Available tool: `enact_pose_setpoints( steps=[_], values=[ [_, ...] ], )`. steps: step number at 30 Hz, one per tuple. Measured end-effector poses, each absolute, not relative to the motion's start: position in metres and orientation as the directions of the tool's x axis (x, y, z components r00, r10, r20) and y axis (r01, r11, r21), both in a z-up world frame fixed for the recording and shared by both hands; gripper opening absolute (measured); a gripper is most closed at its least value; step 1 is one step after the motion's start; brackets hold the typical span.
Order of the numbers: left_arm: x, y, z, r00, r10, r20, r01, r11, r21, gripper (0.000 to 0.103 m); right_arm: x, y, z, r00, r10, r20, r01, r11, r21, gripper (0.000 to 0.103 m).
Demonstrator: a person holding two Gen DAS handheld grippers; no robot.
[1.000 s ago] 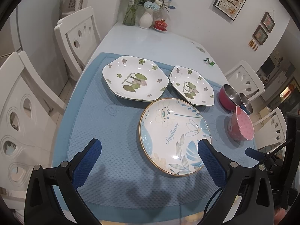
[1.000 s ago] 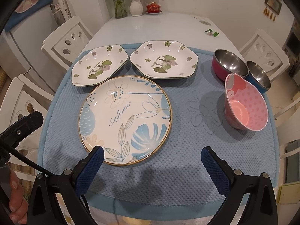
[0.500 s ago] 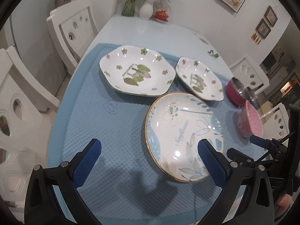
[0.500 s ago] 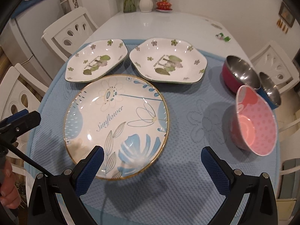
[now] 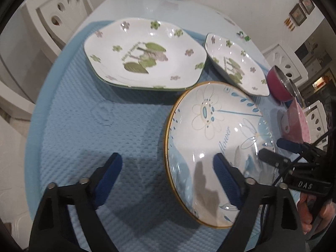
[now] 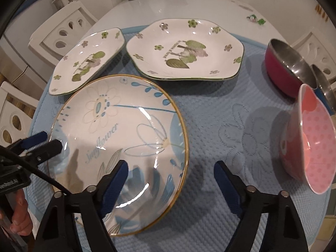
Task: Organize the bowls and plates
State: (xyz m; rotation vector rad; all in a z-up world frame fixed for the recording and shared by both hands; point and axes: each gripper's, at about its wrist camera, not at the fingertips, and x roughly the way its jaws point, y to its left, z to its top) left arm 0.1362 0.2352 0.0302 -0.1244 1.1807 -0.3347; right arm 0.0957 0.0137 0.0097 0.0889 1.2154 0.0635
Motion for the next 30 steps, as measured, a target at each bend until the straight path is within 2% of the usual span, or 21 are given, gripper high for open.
enact_pose_setpoints(
  steps=[1, 3, 7, 8, 10, 12, 15, 21, 23, 30],
  values=[
    [0.137, 0.234, 0.027, 0.331, -0.324, -0.886, 0.195, 0.942, -0.272, 0.073, 0.097, 0.012, 0.008, 0.346, 0.102, -0.933, 0.003, 0.994, 0.109, 0.074],
    [0.139, 0.233, 0.023, 0.321, -0.327, -0.889, 0.196, 0.941, -0.276, 0.068, 0.1, 0.006, 0.006, 0.354, 0.123, -0.927, 0.016, 0.99, 0.138, 0.058],
    [0.138, 0.232, 0.022, 0.344, -0.329, -0.879, 0.206, 0.94, -0.271, 0.065, 0.103, -0.001, 0.0, 0.356, 0.163, -0.92, 0.027, 0.983, 0.184, 0.047],
    [0.138, 0.231, 0.022, 0.346, -0.325, -0.88, 0.212, 0.941, -0.264, 0.062, 0.103, -0.003, -0.003, 0.354, 0.169, -0.92, 0.029, 0.981, 0.191, 0.043],
    [0.14, 0.228, 0.022, 0.355, -0.316, -0.88, 0.224, 0.942, -0.248, 0.055, 0.104, -0.006, -0.006, 0.356, 0.197, -0.913, 0.031, 0.975, 0.222, 0.041],
    [0.14, 0.227, 0.021, 0.362, -0.313, -0.878, 0.234, 0.942, -0.239, 0.044, 0.102, -0.006, -0.005, 0.367, 0.217, -0.904, 0.029, 0.969, 0.245, 0.035],
    [0.142, 0.224, 0.021, 0.366, -0.313, -0.876, 0.236, 0.942, -0.238, 0.039, 0.103, -0.005, -0.006, 0.369, 0.246, -0.896, 0.01, 0.963, 0.269, 0.034],
    [0.142, 0.209, 0.02, 0.369, -0.321, -0.872, 0.252, 0.938, -0.238, 0.04, 0.105, 0.004, -0.009, 0.366, 0.248, -0.897, -0.04, 0.967, 0.251, 0.034],
    [0.141, 0.204, 0.021, 0.387, -0.277, -0.88, 0.235, 0.952, -0.196, 0.042, 0.104, 0.008, -0.008, 0.366, 0.23, -0.902, -0.053, 0.973, 0.227, 0.034],
    [0.135, 0.215, 0.027, 0.401, -0.273, -0.874, 0.19, 0.959, -0.211, 0.041, 0.089, 0.024, 0.0, 0.378, 0.209, -0.902, -0.1, 0.978, 0.185, 0.034]
  ],
)
